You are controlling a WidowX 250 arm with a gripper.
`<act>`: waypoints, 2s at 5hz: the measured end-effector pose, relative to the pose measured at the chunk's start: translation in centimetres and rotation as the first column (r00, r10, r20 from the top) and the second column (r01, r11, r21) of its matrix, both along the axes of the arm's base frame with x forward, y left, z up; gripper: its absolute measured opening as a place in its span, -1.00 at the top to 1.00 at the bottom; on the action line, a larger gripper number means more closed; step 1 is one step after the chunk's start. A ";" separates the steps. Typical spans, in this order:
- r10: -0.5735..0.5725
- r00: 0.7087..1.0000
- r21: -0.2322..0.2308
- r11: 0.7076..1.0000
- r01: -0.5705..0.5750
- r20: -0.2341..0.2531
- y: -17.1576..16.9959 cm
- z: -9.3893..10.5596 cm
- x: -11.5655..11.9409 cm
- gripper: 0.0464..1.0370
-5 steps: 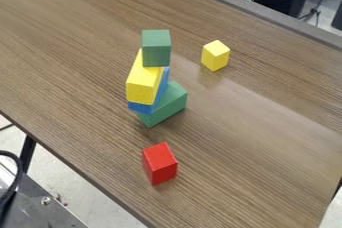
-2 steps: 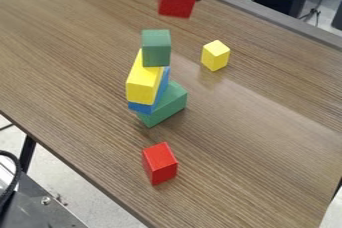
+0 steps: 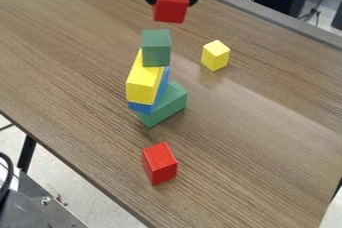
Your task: Put the red cube on top of the green cube
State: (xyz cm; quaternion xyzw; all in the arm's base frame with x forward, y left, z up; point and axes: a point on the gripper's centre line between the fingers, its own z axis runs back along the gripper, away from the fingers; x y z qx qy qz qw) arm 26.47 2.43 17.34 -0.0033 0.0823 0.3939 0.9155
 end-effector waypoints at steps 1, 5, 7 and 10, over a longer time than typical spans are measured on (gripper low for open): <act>0.019 1.000 -0.025 0.999 -0.020 -0.004 0.3 0.0 -0.1 -0.08; 0.000 0.996 -0.037 0.999 -0.003 -0.085 0.3 -1.6 -1.7 -0.08; 0.006 0.997 -0.035 0.999 -0.009 -0.077 0.7 -1.7 -1.7 -0.22; -0.009 0.999 -0.036 0.999 0.008 -0.035 0.5 -1.8 -1.0 -0.93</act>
